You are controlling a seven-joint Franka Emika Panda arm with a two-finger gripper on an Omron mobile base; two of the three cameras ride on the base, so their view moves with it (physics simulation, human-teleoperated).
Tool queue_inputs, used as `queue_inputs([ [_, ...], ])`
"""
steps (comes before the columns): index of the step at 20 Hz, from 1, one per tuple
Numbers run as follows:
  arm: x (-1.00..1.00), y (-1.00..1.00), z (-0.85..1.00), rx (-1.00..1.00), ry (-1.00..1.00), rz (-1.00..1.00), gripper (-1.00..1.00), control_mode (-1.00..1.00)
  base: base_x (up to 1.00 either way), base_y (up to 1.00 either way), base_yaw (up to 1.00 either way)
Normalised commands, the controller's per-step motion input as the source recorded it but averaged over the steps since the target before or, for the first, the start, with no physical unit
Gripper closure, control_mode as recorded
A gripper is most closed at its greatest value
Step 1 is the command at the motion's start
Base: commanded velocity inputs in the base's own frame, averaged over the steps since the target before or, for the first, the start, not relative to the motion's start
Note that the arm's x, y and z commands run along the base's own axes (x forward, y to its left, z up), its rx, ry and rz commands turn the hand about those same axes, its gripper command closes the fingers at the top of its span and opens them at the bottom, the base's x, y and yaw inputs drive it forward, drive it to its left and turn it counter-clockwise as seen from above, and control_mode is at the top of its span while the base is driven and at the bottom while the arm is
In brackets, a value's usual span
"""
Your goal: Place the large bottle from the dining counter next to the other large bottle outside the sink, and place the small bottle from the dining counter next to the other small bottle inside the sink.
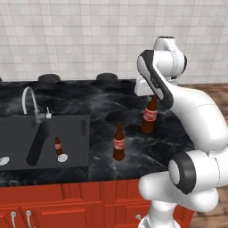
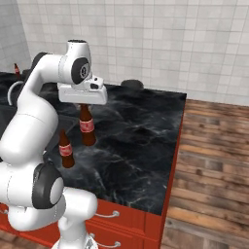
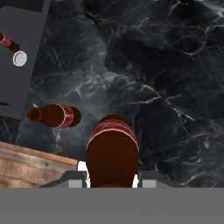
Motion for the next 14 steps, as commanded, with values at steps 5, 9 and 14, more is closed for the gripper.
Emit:
queue_inputs([
  [5, 0.0, 0.0, 0.0, 0.0, 0.0, 0.0, 1.0, 1.0, 0.0, 0.0, 0.0],
  [9, 0.0, 0.0, -0.05, 0.01, 0.0, 0.0, 1.0, -1.0, 0.0, 0.0, 0.0],
  [14, 0.12, 0.12, -0.26, 0.03, -0.02, 0.0, 1.0, -1.0, 0.0, 0.0, 0.0],
])
